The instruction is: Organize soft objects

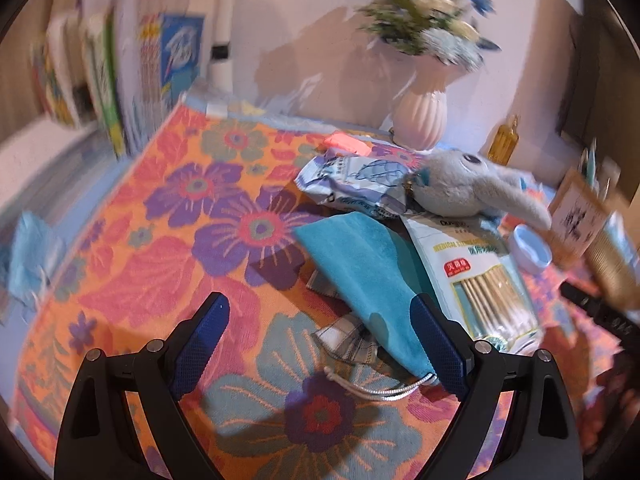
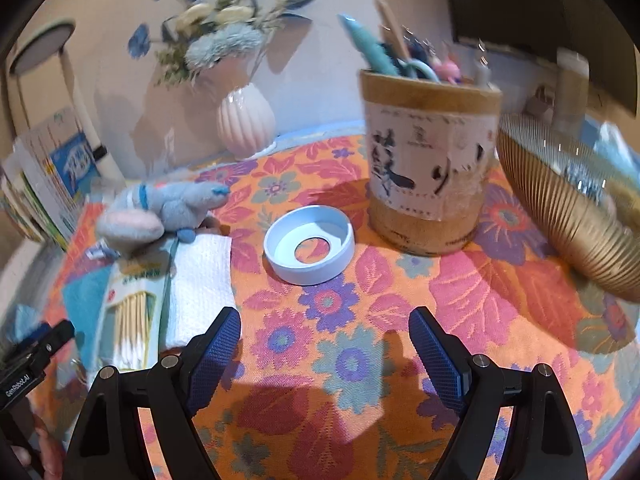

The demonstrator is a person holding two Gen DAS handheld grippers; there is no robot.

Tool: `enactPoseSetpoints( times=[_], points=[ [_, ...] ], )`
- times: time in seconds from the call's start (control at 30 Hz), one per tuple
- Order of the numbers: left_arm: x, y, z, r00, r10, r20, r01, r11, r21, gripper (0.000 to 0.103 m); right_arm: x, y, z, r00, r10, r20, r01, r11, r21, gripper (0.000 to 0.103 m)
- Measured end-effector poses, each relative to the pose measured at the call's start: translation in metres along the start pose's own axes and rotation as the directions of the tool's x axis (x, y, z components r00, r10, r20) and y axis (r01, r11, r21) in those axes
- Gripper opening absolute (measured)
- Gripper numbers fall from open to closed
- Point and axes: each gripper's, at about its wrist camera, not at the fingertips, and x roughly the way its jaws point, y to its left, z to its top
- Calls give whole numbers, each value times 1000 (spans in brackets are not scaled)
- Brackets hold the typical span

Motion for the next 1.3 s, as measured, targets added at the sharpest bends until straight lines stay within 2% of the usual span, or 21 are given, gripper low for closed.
enactPoseSetpoints(
  times=[0.07, 0.1, 0.2, 0.3, 0.4, 0.47, 0.5, 0.57, 0.6, 0.63, 0.67, 0.7, 0.73, 0.9, 1.03, 1.1, 1.17, 1.2, 1.23, 1.27, 1.3],
  points=[
    [1, 14, 4, 1000, 11, -30, -13, 997, -79, 89, 11, -8, 6, 997, 11, -74, -8, 999, 39, 85],
    [2, 22, 6, 999, -26, -35, 21, 992, -121, 89, 14, -10, 10, 995, 40, -93, -35, 998, 54, 85],
    [5, 22, 11, 993, -109, -52, 100, 984, -149, 89, 17, -1, 22, 991, 90, -98, -86, 995, 49, 85],
    [12, 6, 16, 993, -105, -61, 98, 989, -111, 89, 23, 16, 34, 996, 43, -77, -43, 999, 6, 85],
    [26, -5, 22, 991, -92, -93, 81, 990, -116, 89, 40, 28, 44, 995, -5, -98, 0, 999, -45, 85],
    [35, -4, 23, 984, -124, -124, 106, 984, -142, 78, 52, 29, 49, 993, -29, -112, 22, 998, -56, 85],
    [42, -4, 24, 977, -154, -146, 130, 978, -161, 68, 57, 30, 49, 993, -32, -117, 25, 998, -58, 85],
    [50, -5, 24, 973, -162, -162, 133, 975, -176, 64, 66, 30, 51, 992, -34, -126, 27, 998, -51, 85],
    [53, -7, 25, 976, -151, -158, 124, 978, -170, 54, 70, 30, 52, 991, -39, -127, 32, 998, -54, 85],
    [53, -8, 24, 977, -145, -154, 120, 980, -162, 36, 72, 32, 53, 991, -51, -121, 43, 997, -65, 85],
    [53, -10, 25, 977, -151, -151, 128, 980, -151, 28, 73, 34, 53, 990, -76, -115, 67, 994, -81, 79],
    [51, -12, 25, 974, -173, -146, 152, 978, -142, 14, 73, 35, 53, 989, -97, -111, 87, 992, -91, 73],
    [47, -13, 25, 972, -189, -137, 170, 976, -138, 12, 72, 35, 53, 989, -110, -103, 100, 990, -96, 67],
    [5, -10, 24, 971, -234, -59, 227, 969, -96, 11, 57, 29, 49, 997, -31, -67, 27, 998, -61, 64],
    [-43, 14, 25, 949, -314, -26, 308, 942, -133, 11, 41, 27, 33, 996, 9, -85, -12, 999, -40, 64],
    [-60, 22, 28, 953, -304, -2, 302, 947, -108, 11, 31, 29, 24, 997, 25, -74, -28, 998, -48, 64],
    [-62, 23, 28, 958, -287, -23, 284, 955, -87, 12, 22, 33, 17, 999, 20, -48, -24, 997, -73, 65],
    [-61, 24, 26, 966, -258, -34, 254, 963, -84, 18, 18, 36, 14, 999, 14, -34, -17, 996, -90, 65],
    [-56, 25, 23, 969, -240, -50, 235, 968, -85, 38, 15, 38, 12, 1000, 12, -24, -14, 994, -104, 65],
    [-48, 23, 17, 967, -240, -87, 232, 968, -93, 49, 12, 40, 10, 1000, 10, -14, -12, 993, -117, 65],
    [-42, 19, 11, 960, -256, -114, 245, 964, -101, 70, 10, 41, 9, 1000, 8, -7, -9, 992, -124, 65]
  ],
)
